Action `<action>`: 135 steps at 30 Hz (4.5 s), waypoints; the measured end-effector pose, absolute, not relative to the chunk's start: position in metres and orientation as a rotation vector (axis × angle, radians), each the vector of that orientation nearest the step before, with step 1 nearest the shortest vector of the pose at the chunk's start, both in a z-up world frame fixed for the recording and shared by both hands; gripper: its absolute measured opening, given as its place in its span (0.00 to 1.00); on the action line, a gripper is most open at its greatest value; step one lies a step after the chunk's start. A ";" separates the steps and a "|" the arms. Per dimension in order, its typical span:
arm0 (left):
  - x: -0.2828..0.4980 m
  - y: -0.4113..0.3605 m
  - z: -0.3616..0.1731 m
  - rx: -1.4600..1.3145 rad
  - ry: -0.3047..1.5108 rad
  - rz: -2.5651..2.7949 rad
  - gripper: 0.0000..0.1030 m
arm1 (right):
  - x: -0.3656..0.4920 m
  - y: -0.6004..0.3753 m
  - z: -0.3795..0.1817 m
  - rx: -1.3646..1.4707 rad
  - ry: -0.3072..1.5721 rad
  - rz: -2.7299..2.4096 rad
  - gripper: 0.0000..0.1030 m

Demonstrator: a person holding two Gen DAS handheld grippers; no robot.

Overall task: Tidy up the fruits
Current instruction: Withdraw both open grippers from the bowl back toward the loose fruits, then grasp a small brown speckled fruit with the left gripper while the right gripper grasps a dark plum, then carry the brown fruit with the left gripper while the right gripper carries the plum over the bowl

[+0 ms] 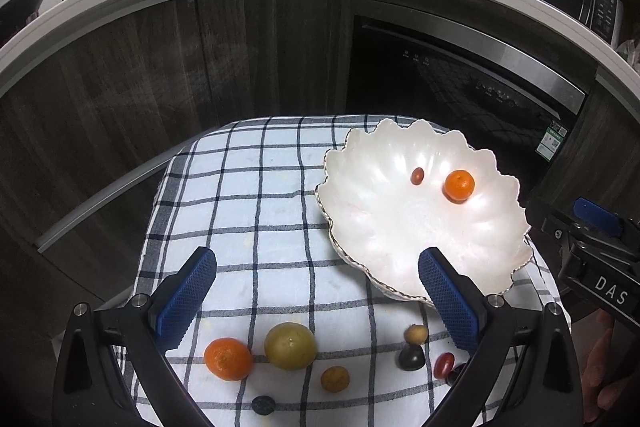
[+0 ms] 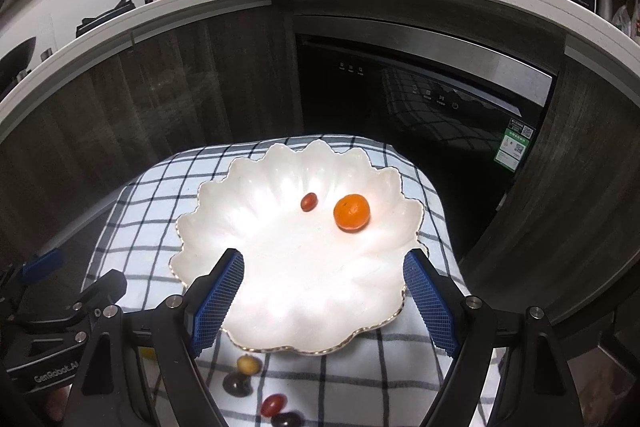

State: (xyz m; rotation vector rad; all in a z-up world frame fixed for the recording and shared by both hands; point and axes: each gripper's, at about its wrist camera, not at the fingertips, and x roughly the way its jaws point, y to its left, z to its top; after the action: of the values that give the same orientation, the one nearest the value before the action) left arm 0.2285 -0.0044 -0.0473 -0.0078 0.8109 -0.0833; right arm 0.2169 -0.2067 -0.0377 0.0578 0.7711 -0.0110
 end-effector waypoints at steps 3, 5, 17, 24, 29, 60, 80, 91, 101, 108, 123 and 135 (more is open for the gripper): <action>0.224 -0.005 -0.046 -0.004 0.800 -0.084 1.00 | 0.213 -0.206 -0.037 0.056 0.769 -0.009 0.81; 0.221 -0.006 -0.045 0.003 0.793 -0.086 1.00 | 0.209 -0.206 -0.037 0.055 0.768 -0.006 0.81; 0.206 -0.012 -0.047 0.032 0.793 -0.107 1.00 | 0.190 -0.206 -0.039 0.016 0.756 -0.007 0.81; 0.194 -0.016 -0.056 0.058 0.792 -0.119 1.00 | 0.179 -0.210 -0.048 0.011 0.749 -0.014 0.81; 0.185 -0.019 -0.064 0.069 0.792 -0.151 0.99 | 0.171 -0.211 -0.056 0.005 0.753 -0.014 0.81; 0.137 -0.017 -0.116 0.081 0.725 -0.130 0.95 | 0.119 -0.204 -0.103 -0.019 0.731 -0.002 0.81; 0.141 -0.022 -0.158 0.096 0.782 -0.137 0.80 | 0.109 -0.188 -0.133 -0.069 0.766 0.064 0.80; 0.152 -0.018 -0.175 0.058 0.832 -0.138 0.68 | 0.117 -0.179 -0.156 -0.078 0.835 0.130 0.58; 0.161 -0.021 -0.180 0.059 0.867 -0.136 0.53 | 0.121 -0.175 -0.167 -0.069 0.867 0.174 0.44; 0.165 -0.021 -0.183 0.051 0.885 -0.141 0.44 | 0.123 -0.174 -0.173 -0.054 0.891 0.200 0.36; 0.161 -0.023 -0.181 0.045 0.872 -0.170 0.25 | 0.123 -0.176 -0.172 -0.024 0.893 0.227 0.29; 0.155 -0.024 -0.174 0.053 0.855 -0.174 0.24 | 0.121 -0.179 -0.160 -0.023 0.857 0.215 0.29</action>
State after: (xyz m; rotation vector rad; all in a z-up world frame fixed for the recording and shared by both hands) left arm 0.1548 -0.0240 -0.1740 0.0533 0.8554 -0.1741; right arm 0.1213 -0.1789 -0.1601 -0.0230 0.8565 0.2148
